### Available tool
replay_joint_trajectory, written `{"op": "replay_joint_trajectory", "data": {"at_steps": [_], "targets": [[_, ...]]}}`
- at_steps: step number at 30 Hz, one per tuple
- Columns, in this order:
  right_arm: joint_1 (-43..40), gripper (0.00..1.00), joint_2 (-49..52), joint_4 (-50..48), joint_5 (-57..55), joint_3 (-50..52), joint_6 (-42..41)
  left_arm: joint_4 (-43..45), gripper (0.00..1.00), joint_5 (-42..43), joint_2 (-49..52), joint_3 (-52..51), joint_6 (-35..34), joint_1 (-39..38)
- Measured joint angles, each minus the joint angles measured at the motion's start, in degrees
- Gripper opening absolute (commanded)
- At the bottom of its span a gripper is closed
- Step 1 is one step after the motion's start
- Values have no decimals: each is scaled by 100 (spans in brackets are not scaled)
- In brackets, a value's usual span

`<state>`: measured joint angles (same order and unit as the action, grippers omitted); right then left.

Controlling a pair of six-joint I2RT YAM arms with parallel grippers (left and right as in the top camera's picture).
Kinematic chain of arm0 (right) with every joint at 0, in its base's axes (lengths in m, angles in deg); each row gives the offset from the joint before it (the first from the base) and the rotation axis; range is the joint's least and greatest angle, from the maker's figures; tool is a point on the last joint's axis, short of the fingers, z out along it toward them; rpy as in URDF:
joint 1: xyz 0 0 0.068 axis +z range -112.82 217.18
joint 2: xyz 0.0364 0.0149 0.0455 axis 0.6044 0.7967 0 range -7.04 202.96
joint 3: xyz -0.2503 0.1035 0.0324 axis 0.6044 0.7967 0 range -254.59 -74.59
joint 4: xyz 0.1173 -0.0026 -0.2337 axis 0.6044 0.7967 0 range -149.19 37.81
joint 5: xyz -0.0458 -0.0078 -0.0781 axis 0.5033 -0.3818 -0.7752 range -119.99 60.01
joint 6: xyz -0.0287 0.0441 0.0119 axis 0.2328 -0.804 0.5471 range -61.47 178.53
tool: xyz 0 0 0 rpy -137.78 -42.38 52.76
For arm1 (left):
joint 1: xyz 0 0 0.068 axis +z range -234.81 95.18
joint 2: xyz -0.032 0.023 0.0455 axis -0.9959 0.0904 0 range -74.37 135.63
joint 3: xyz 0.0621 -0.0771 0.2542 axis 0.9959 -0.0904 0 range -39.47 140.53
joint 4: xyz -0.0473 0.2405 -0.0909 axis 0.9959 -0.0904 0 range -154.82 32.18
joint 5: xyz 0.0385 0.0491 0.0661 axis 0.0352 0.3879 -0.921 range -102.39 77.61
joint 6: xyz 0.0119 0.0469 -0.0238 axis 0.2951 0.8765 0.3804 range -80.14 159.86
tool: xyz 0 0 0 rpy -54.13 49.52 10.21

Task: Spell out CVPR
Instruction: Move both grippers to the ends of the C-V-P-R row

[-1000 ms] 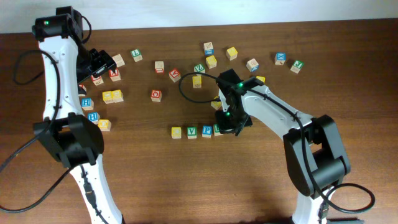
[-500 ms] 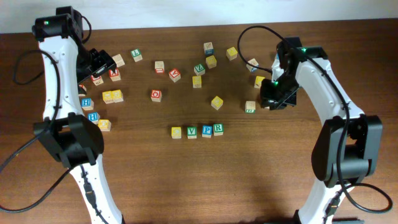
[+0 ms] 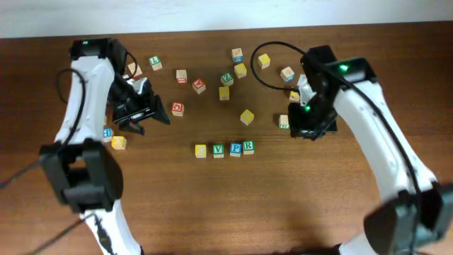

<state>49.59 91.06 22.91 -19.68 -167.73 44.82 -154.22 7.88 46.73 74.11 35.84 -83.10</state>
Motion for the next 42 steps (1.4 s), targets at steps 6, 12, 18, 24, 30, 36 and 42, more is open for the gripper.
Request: {"op": "replay_joint_trajectory", "data": {"at_steps": [6, 12, 18, 24, 30, 36, 42], "targets": [[271, 4, -557, -1390, 31, 1821, 2, 2481, 0, -173, -1700, -2962, 37, -1495], [271, 4, -551, -3646, 260, 2861, -734, 3053, 0, -2061, -1683, -3202, -1073, -1633], [507, 4, -22, -4533, 114, 3167, -1499, 4328, 0, -2481, -1668, -4070, -1836, -1633], [892, 4, 442, -4889, -299, 3189, -1779, 4675, 0, -2345, -1663, -4284, -1882, -1639], [905, 4, 553, -4907, -227, 3189, -1779, 4789, 0, -2177, -1244, -4288, -1902, -2085], [1235, 4, 577, -5176, -210, 3189, -1777, 4909, 0, -2201, -1244, -4288, -1902, -2197], [1235, 5, 579, -5239, -7, 3189, -1775, 5239, 0, -2157, -1244, -4581, -1943, -2288]]}}
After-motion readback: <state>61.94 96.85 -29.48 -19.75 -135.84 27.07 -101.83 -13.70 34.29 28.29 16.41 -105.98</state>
